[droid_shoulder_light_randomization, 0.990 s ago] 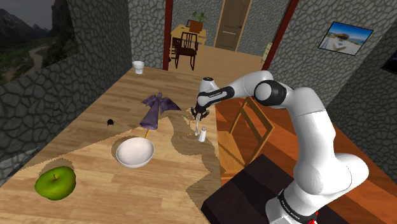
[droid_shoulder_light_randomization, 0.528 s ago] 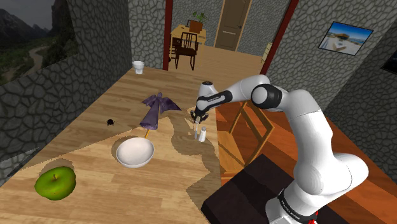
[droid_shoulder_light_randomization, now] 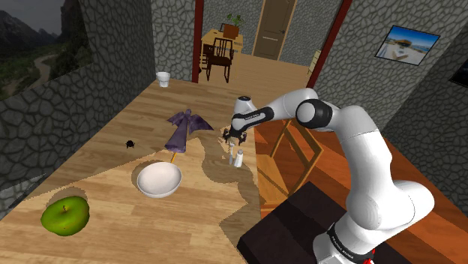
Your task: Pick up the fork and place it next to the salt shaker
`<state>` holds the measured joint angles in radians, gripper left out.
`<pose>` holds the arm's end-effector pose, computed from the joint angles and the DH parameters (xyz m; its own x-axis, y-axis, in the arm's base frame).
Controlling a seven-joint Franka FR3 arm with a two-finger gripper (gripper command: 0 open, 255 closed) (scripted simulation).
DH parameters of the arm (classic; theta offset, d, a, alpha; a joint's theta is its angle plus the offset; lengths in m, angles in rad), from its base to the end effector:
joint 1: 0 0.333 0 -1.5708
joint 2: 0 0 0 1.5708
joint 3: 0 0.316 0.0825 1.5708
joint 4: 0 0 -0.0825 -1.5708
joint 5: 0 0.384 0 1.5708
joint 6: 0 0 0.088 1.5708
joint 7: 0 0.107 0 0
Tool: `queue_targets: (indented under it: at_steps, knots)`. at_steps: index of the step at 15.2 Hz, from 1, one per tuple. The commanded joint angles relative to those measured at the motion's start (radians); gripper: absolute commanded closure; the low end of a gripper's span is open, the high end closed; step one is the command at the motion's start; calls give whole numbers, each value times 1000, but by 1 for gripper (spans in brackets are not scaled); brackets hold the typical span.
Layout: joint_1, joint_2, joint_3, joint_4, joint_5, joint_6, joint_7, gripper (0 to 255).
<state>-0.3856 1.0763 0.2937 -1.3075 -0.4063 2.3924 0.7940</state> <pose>0.7272 -0.1214 0.1029 0.7297 -0.6806 0.0658 -0.6811 -0.7320 -0.0189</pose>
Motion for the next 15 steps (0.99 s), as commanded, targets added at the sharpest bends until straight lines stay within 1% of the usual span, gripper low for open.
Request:
queue_targets:
  at_steps: [1,3,7,15]
  knots:
    - [0,0,0,0,0,0,0,0]
    - [0,0,0,0,0,0,0,0]
    - [-21,-113,23,-74,15,-42,-1,0]
    - [-21,-113,23,-74,15,-42,-1,0]
